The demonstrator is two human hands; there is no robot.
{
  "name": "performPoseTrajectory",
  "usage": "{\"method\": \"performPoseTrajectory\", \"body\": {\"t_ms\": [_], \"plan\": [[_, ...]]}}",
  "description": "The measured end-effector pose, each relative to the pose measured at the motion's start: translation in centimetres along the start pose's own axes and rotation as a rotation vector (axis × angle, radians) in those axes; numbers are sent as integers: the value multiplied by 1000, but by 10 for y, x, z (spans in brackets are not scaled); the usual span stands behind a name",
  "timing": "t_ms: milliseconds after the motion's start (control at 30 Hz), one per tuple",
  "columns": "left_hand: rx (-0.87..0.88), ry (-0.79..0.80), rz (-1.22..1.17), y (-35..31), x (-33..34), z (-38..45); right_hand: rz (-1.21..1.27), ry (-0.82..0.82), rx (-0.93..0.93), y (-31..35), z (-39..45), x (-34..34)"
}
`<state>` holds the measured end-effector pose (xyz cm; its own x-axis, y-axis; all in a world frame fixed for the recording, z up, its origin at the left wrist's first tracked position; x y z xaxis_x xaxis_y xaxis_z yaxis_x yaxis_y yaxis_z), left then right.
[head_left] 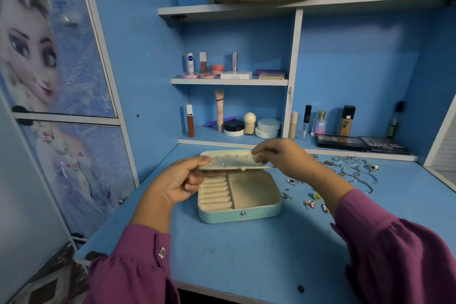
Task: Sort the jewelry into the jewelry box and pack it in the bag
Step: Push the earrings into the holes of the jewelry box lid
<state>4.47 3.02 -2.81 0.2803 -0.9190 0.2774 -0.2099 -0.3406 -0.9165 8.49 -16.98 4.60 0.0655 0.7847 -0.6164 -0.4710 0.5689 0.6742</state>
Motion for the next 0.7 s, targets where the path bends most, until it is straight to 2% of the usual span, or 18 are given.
{"method": "performPoseTrajectory", "body": {"t_ms": [200, 433, 700], "plan": [[35, 23, 24, -4, 5, -1, -22, -50, 83, -38, -20, -8], [75, -70, 23, -8, -6, 1, 36, 3, 93, -33, -30, 16], [356, -280, 267, -23, -21, 8, 23, 15, 139, -37, -28, 27]]}}
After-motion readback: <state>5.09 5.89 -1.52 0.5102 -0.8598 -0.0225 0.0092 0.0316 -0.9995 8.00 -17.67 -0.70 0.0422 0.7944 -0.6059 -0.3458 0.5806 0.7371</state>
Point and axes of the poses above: each hand's wrist, its own z-axis towards the middle knuckle, its own x-axis out of the palm, y = z × x, the point moved 9 cm from there along z, towards the middle knuckle, and after that the axes turned 14 degrees about -y, right-handed, at the moved point
